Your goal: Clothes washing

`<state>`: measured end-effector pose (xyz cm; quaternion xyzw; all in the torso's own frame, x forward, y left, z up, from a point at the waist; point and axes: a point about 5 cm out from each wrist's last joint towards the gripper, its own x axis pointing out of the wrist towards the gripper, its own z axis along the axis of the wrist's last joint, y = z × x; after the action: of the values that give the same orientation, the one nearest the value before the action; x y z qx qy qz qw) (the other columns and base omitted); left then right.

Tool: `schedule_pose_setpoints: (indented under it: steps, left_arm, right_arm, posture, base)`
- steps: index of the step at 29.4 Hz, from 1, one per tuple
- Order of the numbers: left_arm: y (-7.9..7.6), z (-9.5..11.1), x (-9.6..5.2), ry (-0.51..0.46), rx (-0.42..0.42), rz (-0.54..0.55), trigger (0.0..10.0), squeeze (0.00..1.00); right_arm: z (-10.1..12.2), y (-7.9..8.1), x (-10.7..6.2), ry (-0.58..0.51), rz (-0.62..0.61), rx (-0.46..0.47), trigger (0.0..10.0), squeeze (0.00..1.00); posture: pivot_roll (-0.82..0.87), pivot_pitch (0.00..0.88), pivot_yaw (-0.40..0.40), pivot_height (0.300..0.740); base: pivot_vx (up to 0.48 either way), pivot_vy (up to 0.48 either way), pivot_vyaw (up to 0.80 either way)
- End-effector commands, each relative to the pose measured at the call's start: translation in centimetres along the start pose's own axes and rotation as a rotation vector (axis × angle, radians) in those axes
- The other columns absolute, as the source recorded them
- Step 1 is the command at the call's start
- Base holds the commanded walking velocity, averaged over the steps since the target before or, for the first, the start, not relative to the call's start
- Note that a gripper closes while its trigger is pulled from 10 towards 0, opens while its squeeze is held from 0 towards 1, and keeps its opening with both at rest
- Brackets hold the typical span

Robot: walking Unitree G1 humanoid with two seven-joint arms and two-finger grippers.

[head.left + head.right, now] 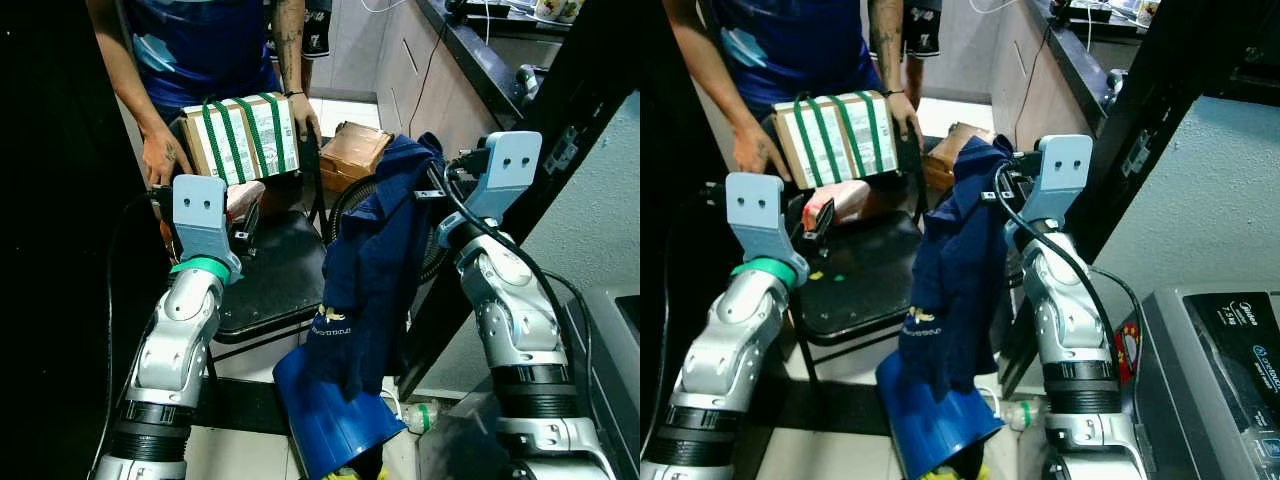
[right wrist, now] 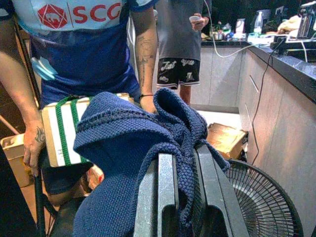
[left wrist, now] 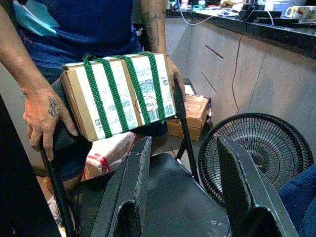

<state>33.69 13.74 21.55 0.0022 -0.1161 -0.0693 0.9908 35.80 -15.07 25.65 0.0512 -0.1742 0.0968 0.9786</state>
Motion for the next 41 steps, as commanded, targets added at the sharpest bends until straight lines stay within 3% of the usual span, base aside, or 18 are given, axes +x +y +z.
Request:
schedule_pose_setpoints:
  steps: [1, 41]
  left_arm:
    - [-0.07, -0.53, -0.09, 0.015, -0.003, 0.002, 10.0, 0.00]
    - [-0.06, -0.56, -0.20, 0.018, 0.001, -0.006, 10.0, 0.00]
  right_arm:
    - [0.40, -0.27, -0.01, -0.020, -0.007, -0.011, 10.0, 0.00]
    - [-0.20, 0.23, -0.18, 0.002, 0.002, -0.004, 10.0, 0.00]
  posture:
    - [0.00, 0.017, -0.029, 0.740]
    - [0.01, 0.011, -0.029, 0.740]
  base:
    - [0.000, 0.000, 0.00]
    - [0.000, 0.000, 0.00]
